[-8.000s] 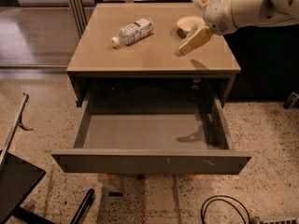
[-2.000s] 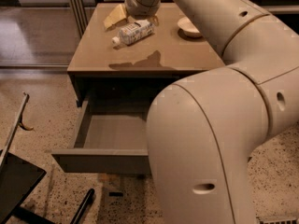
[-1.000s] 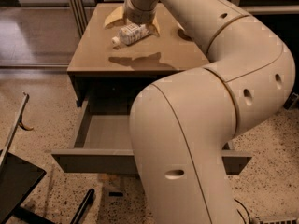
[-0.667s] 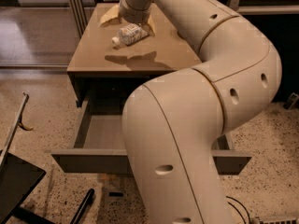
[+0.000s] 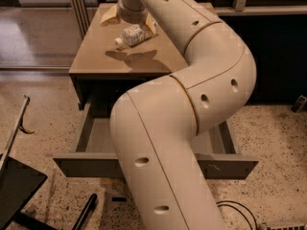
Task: Place blue plastic bottle into top drawer
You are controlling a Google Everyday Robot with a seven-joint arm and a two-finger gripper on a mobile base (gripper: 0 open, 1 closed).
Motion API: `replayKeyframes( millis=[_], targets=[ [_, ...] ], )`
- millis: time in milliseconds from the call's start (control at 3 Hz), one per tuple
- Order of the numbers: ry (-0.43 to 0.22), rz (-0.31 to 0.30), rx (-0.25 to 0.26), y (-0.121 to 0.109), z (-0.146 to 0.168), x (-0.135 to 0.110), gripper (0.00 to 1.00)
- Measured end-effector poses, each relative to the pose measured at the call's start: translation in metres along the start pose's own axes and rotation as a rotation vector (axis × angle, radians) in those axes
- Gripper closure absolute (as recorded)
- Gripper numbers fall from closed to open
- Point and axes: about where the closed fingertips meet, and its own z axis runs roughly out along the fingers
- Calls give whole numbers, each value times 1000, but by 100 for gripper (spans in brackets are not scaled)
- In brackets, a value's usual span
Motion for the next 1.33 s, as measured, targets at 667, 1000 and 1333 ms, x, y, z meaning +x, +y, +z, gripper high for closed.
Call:
replayKeyframes(
  millis=[667,1000,1333],
  targets=[
    [-11,104,75,-25,26,-11,0],
    [-23,139,92,-34,33,-16,0],
    [-41,160,102,-37,36,-21,0]
  ],
)
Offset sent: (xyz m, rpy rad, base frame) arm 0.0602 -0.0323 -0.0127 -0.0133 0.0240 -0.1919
